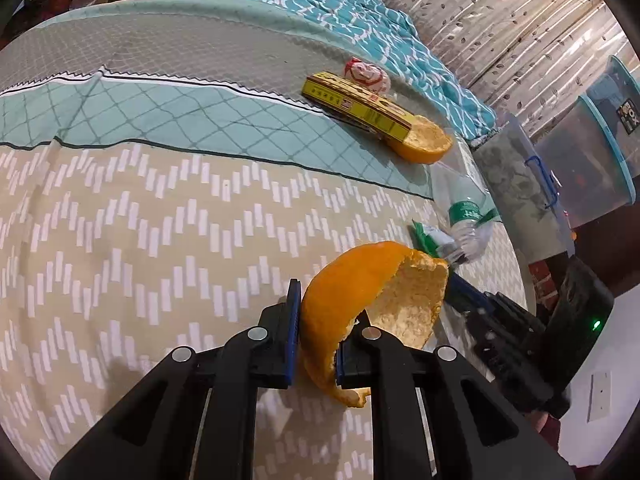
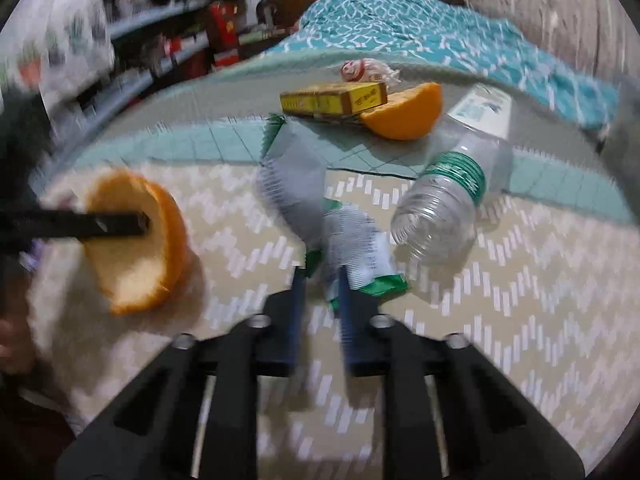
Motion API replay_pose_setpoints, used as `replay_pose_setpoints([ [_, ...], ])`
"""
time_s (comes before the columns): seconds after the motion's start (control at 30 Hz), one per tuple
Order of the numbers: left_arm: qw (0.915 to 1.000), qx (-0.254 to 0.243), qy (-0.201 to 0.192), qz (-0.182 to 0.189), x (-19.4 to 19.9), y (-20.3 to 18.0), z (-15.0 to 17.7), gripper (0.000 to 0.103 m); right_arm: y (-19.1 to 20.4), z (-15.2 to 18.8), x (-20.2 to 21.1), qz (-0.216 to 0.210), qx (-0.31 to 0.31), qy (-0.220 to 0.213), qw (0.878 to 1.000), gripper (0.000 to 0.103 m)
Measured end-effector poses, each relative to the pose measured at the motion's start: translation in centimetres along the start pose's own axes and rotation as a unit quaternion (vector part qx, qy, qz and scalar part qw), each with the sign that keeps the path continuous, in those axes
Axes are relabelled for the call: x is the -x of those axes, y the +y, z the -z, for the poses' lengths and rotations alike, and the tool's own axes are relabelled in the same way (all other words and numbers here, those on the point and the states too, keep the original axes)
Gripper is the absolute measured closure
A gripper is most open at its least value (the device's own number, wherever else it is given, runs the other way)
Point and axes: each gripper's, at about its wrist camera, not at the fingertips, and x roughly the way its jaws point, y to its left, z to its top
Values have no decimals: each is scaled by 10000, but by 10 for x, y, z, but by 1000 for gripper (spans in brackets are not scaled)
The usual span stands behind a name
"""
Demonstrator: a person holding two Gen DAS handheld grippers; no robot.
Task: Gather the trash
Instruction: 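Grasp the orange peel with the left gripper while the right gripper approaches the green wrapper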
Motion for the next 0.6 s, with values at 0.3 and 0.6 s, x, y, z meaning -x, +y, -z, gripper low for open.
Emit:
replay_pose_setpoints([
  [0.3,9980,-467,289,310,-17,-48,4,91,-40,26,65,-357,-741,-541,9951,90],
  [0.6,9955,-833,392,216,-37,-89,2,91,-95,44,75,-536,-1645,-578,9832,68],
])
